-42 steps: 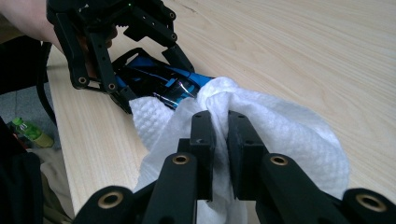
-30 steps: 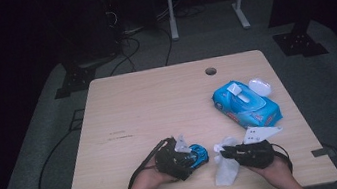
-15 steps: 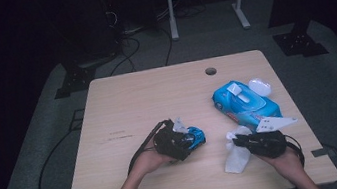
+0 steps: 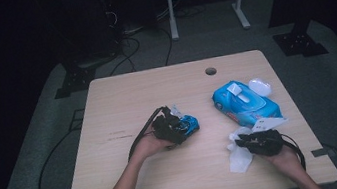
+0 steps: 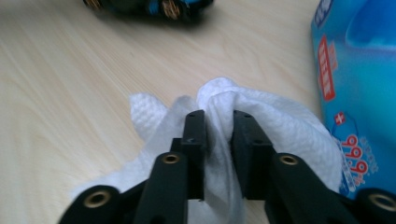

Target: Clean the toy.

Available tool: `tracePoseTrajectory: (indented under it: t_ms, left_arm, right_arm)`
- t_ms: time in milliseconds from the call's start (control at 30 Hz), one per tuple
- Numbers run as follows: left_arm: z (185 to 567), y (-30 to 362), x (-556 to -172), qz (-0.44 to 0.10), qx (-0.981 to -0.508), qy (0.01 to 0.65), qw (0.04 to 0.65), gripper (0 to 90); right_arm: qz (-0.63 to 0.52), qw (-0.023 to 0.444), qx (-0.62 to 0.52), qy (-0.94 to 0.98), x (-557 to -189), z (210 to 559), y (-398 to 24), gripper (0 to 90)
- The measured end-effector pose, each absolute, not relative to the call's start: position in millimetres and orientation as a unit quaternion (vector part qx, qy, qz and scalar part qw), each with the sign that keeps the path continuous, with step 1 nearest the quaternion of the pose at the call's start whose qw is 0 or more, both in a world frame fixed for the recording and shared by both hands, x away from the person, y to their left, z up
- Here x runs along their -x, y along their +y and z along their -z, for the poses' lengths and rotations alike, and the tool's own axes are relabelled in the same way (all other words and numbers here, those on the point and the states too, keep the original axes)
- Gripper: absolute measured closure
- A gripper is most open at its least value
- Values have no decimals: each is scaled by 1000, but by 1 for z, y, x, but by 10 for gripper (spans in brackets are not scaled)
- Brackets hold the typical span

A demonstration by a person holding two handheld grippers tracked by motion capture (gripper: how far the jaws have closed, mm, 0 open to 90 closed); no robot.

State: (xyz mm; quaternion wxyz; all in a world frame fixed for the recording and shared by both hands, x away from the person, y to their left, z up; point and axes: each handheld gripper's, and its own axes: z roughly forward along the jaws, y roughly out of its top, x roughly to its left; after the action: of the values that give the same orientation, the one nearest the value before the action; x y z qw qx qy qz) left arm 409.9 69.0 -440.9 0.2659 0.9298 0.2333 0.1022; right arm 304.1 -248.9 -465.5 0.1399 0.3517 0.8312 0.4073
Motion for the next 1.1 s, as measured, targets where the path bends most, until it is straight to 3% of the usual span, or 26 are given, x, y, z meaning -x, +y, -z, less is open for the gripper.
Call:
tracePoseTrajectory:
  t_ms: [133,267,1100]
  left_arm:
    - [448,71,-415,-97,-932,236,258,281]
    - [454,72,-416,-89,-931,240,262,280]
    - [425,95,-395,-101,-912,240,318,167]
  right_arm:
    - [-409,137,-354,830,-304,467,-252,591]
    - [-429,146,-358,816,-300,460,-259,527]
    - [-470,141,-357,794,-294,451,-264,470]
